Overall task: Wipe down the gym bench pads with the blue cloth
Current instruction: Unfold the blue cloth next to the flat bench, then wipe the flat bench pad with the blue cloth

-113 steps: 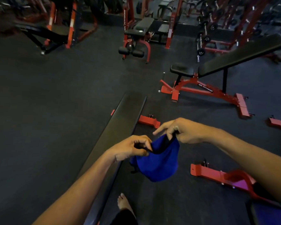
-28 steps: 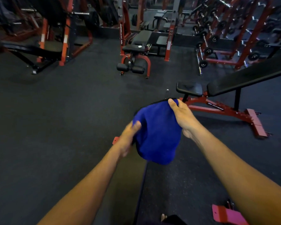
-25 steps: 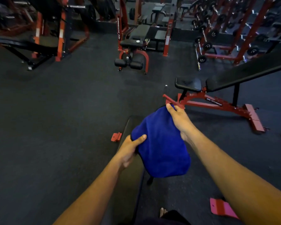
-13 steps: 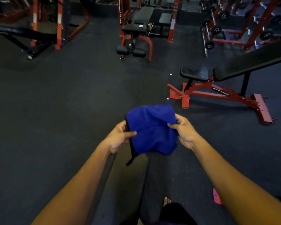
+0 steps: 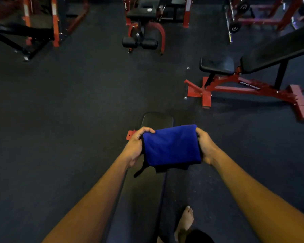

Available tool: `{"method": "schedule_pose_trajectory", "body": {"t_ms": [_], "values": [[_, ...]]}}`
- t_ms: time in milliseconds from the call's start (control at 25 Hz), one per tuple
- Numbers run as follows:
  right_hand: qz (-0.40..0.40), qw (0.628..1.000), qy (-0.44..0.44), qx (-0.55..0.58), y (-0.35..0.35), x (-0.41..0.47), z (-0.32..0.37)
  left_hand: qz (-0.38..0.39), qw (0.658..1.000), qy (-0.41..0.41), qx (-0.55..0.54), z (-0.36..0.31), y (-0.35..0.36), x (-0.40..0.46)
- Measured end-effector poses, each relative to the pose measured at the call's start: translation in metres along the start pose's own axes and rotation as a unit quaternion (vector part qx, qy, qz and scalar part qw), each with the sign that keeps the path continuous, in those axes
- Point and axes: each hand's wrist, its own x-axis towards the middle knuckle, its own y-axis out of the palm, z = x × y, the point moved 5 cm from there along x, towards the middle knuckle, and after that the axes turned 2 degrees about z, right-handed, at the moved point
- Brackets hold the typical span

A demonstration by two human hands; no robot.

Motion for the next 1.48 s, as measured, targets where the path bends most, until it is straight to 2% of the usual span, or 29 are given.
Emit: {"method": "schedule_pose_trajectory", "body": {"t_ms": [120,240,280,320,360,400,480,520,600,720,880,1040,1160,1240,1320,1400,1480], "values": [[0.01,0.999,0.027,0.042,-0.023,0.054,-0.017,0.019,1.0,-0.01,0.02,0.032,0.009,0.068],[-0.012,0.999,0.011,-0.047,-0.064,0.135,-0.041,0.071,0.994,-0.027,0.08,0.09,0.016,0.167],[-0.044,0.996,-0.015,-0.075,-0.08,0.163,-0.047,0.06,0.987,-0.017,0.149,0.112,0.012,0.204],[-0.079,0.993,-0.038,-0.083,-0.097,0.188,-0.054,0.052,0.965,0.003,0.256,0.134,0.008,0.241],[-0.106,0.989,-0.059,-0.083,-0.113,0.213,-0.06,0.057,0.92,0.025,0.387,0.156,0.008,0.277],[-0.121,0.986,-0.078,-0.084,-0.125,0.234,-0.065,0.072,0.86,0.042,0.503,0.176,0.01,0.307],[-0.148,0.977,-0.12,-0.098,-0.146,0.276,-0.075,0.095,0.759,0.074,0.64,0.219,0.017,0.365],[-0.167,0.97,-0.137,-0.109,-0.158,0.298,-0.083,0.099,0.735,0.083,0.665,0.237,0.022,0.391],[-0.197,0.957,-0.162,-0.137,-0.173,0.344,-0.101,0.074,0.723,0.1,0.679,0.267,0.023,0.432],[-0.22,0.944,-0.177,-0.171,-0.177,0.416,-0.127,0.013,0.702,0.186,0.688,0.299,0.013,0.454],[-0.238,0.933,-0.196,-0.187,-0.165,0.471,-0.122,-0.005,0.693,0.231,0.682,0.298,0.008,0.456],[-0.213,0.938,-0.187,-0.202,-0.148,0.507,-0.125,0.027,0.712,0.211,0.669,0.3,0.01,0.458],[-0.167,0.961,-0.129,-0.176,-0.128,0.51,-0.157,0.072,0.685,0.252,0.679,0.29,-0.009,0.471],[-0.131,0.974,-0.137,-0.122,-0.126,0.506,-0.173,0.089,0.658,0.296,0.687,0.281,-0.017,0.478],[-0.124,0.973,-0.16,-0.108,-0.121,0.521,-0.171,0.101,0.661,0.296,0.682,0.283,-0.024,0.487],[-0.13,0.959,-0.181,-0.174,-0.114,0.539,-0.148,0.099,0.66,0.301,0.681,0.286,-0.022,0.489],[-0.149,0.953,-0.182,-0.189,-0.112,0.558,-0.13,0.096,0.657,0.308,0.681,0.29,-0.021,0.488]]}}
